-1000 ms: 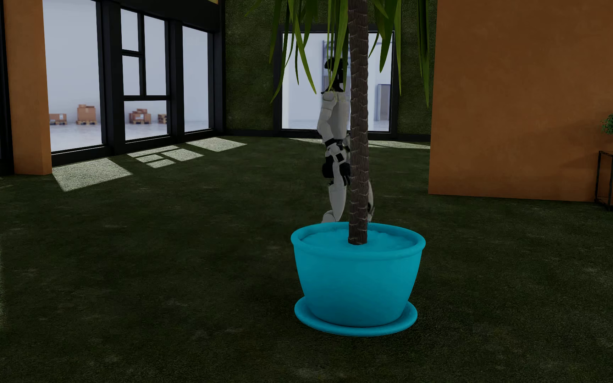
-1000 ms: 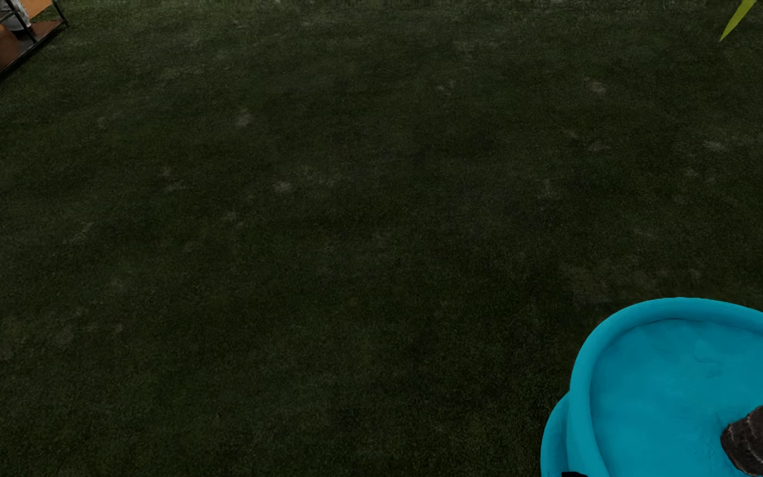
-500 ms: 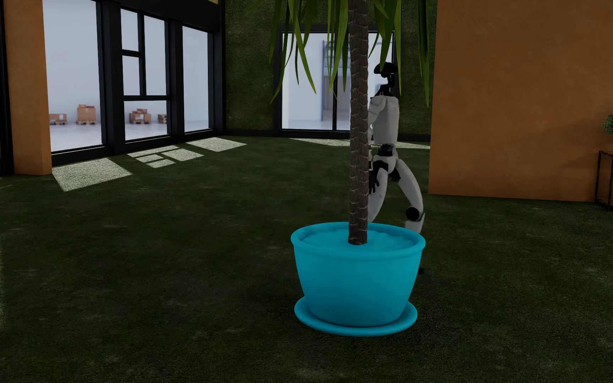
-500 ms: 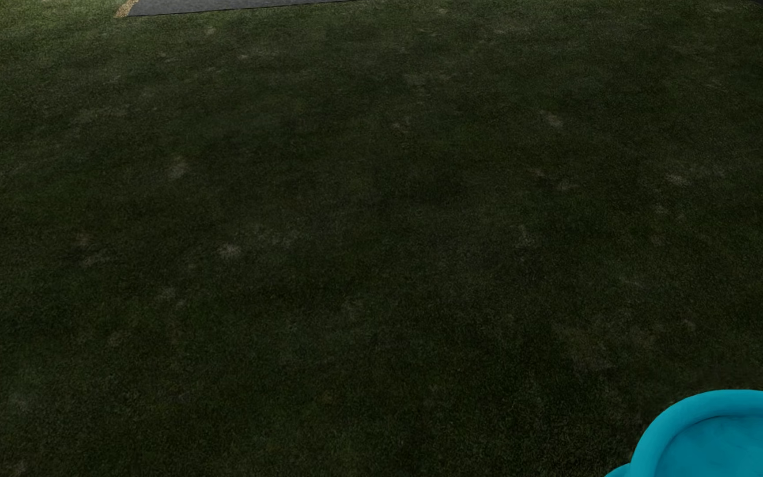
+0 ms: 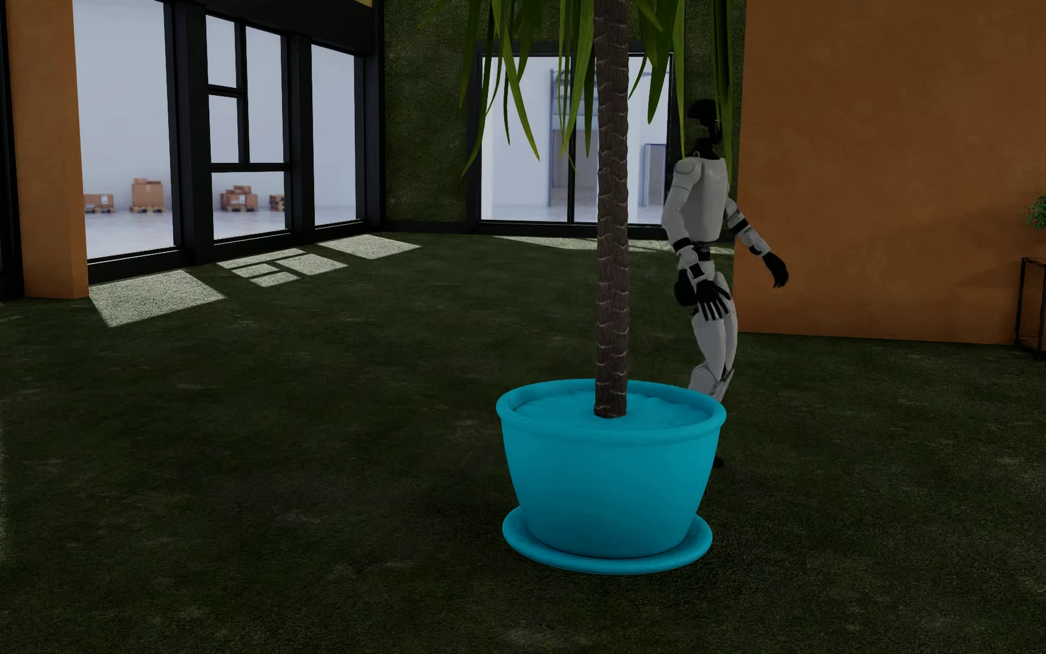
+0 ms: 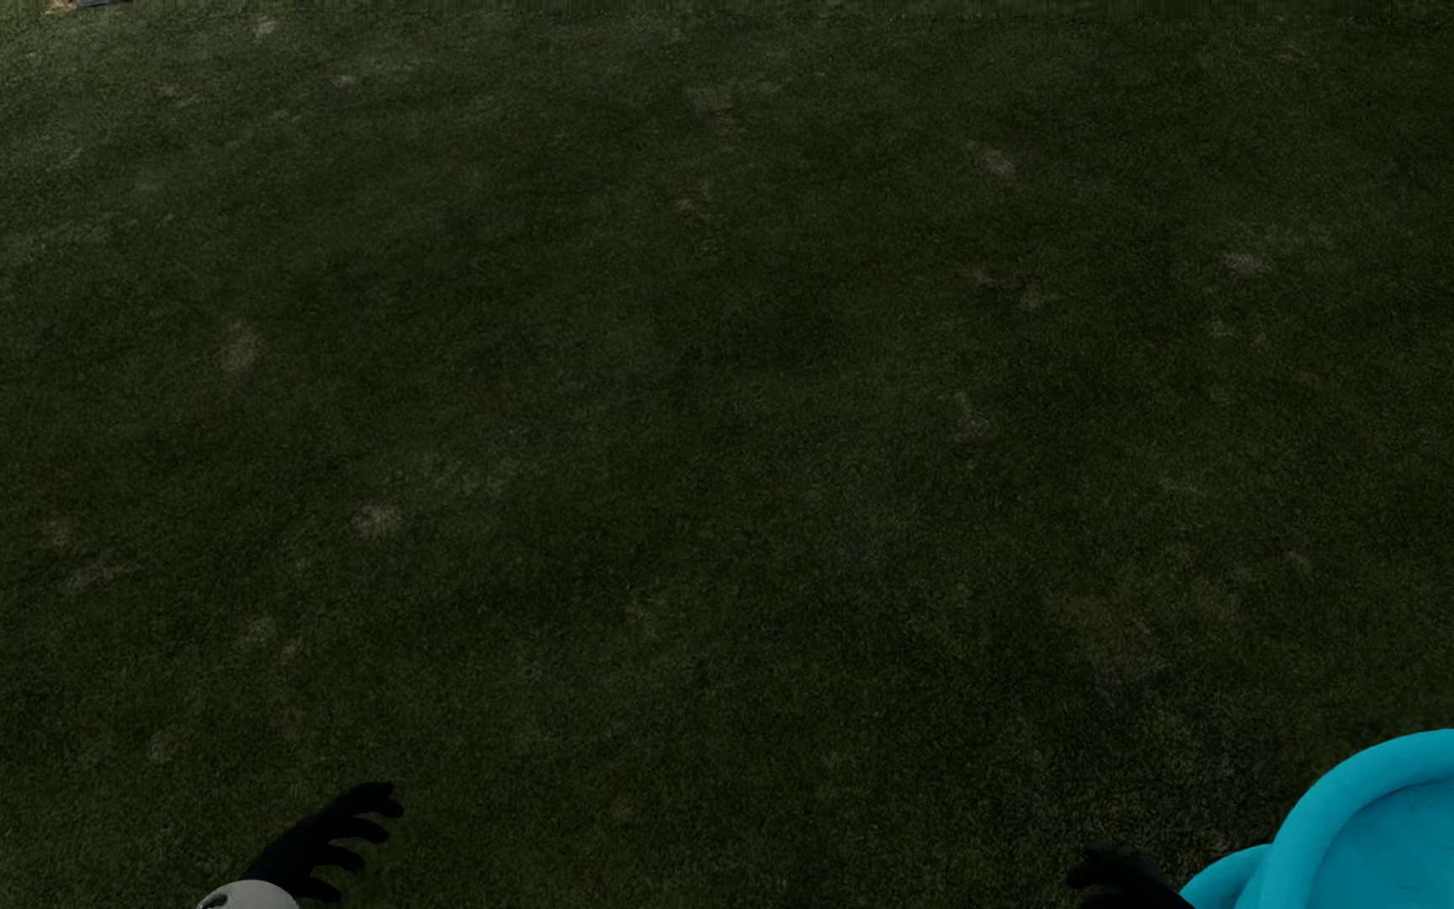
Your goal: Circle the plant
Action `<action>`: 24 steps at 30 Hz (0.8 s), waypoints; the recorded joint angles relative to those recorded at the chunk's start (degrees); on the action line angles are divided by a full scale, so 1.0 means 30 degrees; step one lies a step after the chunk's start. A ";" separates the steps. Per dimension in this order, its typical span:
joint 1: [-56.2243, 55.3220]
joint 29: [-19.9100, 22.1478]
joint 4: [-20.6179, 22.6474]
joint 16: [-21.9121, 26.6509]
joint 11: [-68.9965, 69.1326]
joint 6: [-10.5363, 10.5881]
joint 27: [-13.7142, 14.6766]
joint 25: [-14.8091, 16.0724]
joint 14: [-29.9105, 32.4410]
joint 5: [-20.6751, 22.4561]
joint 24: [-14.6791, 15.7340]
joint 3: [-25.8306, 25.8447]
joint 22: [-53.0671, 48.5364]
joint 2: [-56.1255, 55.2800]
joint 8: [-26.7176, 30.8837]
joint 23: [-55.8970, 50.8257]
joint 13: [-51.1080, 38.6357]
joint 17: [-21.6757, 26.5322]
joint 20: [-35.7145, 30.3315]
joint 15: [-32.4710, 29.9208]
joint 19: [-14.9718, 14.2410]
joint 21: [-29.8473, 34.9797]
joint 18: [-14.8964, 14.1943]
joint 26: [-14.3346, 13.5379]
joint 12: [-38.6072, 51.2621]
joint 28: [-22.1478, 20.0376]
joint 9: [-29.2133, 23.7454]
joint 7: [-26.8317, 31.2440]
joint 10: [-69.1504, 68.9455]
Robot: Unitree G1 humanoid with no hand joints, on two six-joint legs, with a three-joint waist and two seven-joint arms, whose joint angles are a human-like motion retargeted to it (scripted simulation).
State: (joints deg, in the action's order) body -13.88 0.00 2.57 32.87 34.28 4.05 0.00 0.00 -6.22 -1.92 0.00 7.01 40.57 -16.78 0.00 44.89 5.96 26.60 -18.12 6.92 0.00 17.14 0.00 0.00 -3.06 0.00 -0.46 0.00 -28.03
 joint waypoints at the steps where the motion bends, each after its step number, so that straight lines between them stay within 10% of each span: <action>1: -0.0031 0.0000 0.0065 -0.0088 -0.0529 -0.0166 0.0000 0.0000 -0.0233 -0.0123 0.0000 0.0091 -0.0223 0.0344 0.0000 0.0505 0.0348 -0.0206 -0.0213 -0.0434 0.0000 -0.0009 0.0000 0.0000 -0.0081 0.0000 0.0323 0.0000 -0.0043; 7: 0.0851 0.0000 0.0550 -0.1094 -0.3034 -0.1877 0.0000 0.0000 -0.1692 -0.0880 0.0000 -0.2610 0.1619 0.2778 0.0000 0.5399 0.1901 -0.1414 -0.1052 0.0776 0.0000 0.1921 0.0000 0.0000 -0.1715 0.0000 0.1726 0.0000 0.0385; 13: 0.2147 0.0000 0.0434 -0.3405 -0.2815 -0.2067 0.0000 0.0000 -0.3343 -0.0844 0.0000 -0.2699 0.6719 0.2774 0.0000 0.4442 0.1801 -0.1534 -0.3705 0.0942 0.0000 0.1723 0.0000 0.0000 -0.4121 0.0000 0.2112 0.0000 0.0910; 24: 0.2132 0.0000 0.0322 -0.3695 -0.2687 -0.2072 0.0000 0.0000 -0.3835 -0.0835 0.0000 -0.2947 0.5710 0.2618 0.0000 0.3723 0.1589 -0.1654 -0.4244 0.1213 0.0000 0.2801 0.0000 0.0000 -0.4126 0.0000 0.2237 0.0000 0.0966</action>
State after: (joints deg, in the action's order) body -7.48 0.00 3.54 21.78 26.22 -2.17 0.00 0.00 -17.72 -4.42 0.00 -1.83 57.69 -8.92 0.00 56.06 10.73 21.63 -30.85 10.55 0.00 25.55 0.00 0.00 -15.44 0.00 6.25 0.00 -25.13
